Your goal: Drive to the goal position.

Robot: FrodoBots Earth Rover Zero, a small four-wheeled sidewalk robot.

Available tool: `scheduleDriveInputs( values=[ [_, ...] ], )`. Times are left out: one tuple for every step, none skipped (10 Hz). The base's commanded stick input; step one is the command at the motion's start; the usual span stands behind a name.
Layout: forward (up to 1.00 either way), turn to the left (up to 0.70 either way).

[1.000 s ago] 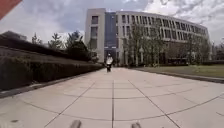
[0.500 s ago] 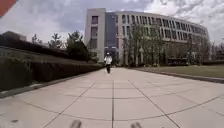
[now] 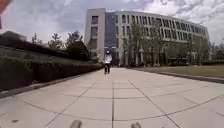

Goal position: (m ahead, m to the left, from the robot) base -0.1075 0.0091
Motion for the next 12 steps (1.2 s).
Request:
scheduleDriveInputs(
  values=[
    [0.07, 0.15],
    [0.08, 0.12],
    [0.07, 0.04],
    [0.07, 0.02],
    [0.07, 0.02],
    [0.07, 0.02],
    [0.07, 0.10],
    [0.07, 0.15],
    [0.08, 0.16],
    [0.07, 0.15],
    [0.07, 0.15],
    [0.07, 0.15]
  ],
)
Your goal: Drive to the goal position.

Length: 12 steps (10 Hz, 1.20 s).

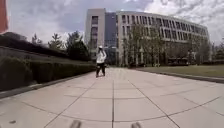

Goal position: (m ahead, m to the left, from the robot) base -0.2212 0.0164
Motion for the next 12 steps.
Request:
scheduleDriveInputs(
  values=[
    [0.07, 0.15],
    [0.08, 0.16],
    [0.08, 0.16],
    [0.08, 0.16],
    [0.07, 0.15],
    [0.07, 0.15],
    [0.08, 0.16],
    [0.08, 0.16],
    [0.08, 0.16],
    [0.07, 0.15],
    [0.08, 0.16],
    [0.07, 0.15]
  ],
)
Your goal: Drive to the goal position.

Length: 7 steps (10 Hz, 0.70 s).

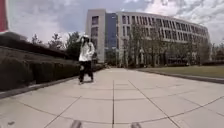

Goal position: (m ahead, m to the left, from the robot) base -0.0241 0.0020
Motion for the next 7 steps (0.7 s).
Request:
scheduleDriveInputs(
  values=[
    [0.07, 0.15],
    [0.07, 0.15],
    [0.07, 0.15],
    [0.07, 0.15],
    [0.07, 0.15],
    [0.07, 0.15],
    [0.08, 0.16]
  ],
)
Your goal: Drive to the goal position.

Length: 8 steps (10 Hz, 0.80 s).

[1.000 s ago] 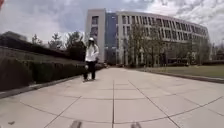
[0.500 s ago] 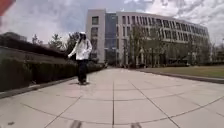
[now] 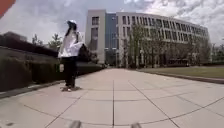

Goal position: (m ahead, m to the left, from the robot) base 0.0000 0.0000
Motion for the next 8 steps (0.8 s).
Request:
scheduleDriveInputs(
  values=[
    [0.08, 0.16],
    [0.08, 0.16],
    [0.08, 0.16],
    [0.08, 0.09],
    [0.08, 0.02],
    [0.07, 0.02],
    [0.08, 0.02],
    [0.08, 0.02]
  ],
)
